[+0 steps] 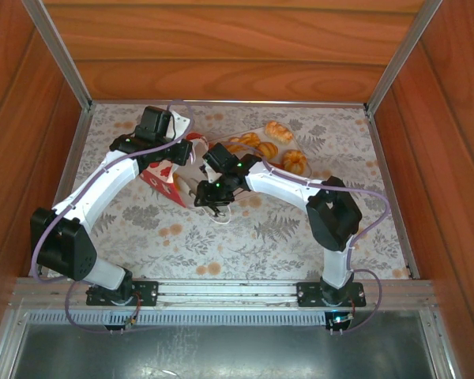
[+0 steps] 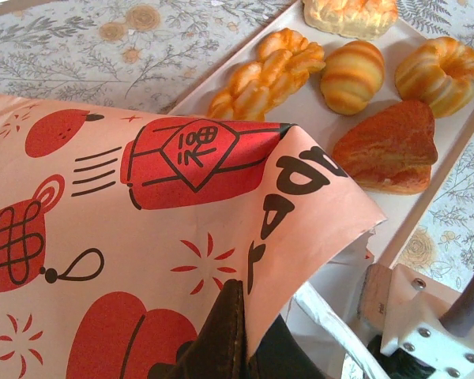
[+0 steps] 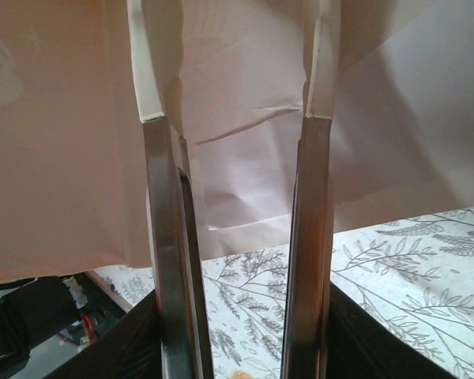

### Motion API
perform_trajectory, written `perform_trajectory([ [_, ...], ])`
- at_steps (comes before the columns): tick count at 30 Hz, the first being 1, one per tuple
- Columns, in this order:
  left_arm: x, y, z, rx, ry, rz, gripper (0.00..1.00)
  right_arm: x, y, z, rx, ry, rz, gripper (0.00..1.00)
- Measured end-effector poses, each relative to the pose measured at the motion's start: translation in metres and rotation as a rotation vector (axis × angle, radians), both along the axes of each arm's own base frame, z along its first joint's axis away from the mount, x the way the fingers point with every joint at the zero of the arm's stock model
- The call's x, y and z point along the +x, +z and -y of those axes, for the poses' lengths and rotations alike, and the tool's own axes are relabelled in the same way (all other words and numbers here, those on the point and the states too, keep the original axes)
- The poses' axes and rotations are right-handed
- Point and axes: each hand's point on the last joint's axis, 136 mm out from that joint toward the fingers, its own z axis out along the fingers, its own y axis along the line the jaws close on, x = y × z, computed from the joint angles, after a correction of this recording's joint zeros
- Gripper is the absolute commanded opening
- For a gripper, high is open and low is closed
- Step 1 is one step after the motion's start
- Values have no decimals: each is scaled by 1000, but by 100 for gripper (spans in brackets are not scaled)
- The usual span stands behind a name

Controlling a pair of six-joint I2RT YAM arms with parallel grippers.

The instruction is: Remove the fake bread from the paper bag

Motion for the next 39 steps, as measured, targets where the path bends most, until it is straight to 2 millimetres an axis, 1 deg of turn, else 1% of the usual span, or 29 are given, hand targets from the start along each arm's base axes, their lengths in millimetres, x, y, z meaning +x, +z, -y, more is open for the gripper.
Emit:
perform_trajectory([
  [7, 0, 0, 0, 1, -1, 0, 0, -4, 3, -3, 29, 26, -19, 47],
  [12, 0, 0, 0, 1, 0, 0, 0, -3, 6, -2, 50, 37, -35, 49],
  [15, 0, 0, 0, 1, 0, 0, 0, 1, 8, -4, 54, 43, -36, 49],
  [19, -1, 0, 1, 4, -2, 0, 0, 8, 2, -6, 31, 54, -44, 48],
  [22, -2, -2, 0, 9, 0, -5, 0, 9, -2, -6, 11, 66, -53, 46],
  [25, -3, -2, 0, 11, 0, -8, 0, 8, -5, -5, -4, 72, -61, 37],
  [29, -3, -2, 0, 13, 1, -9, 0, 9, -2, -5, -12, 82, -56, 27],
  [30, -3, -3, 0, 15, 3, -8, 0, 9, 0, -4, -14, 82, -55, 21],
  [35, -3, -6, -1, 27, 8, -10, 0, 10, 0, -1, -32, 89, -40, 14],
  [39, -3, -7, -5, 41, 22, -6, 0, 12, 3, 1, -38, 87, -19, 4],
])
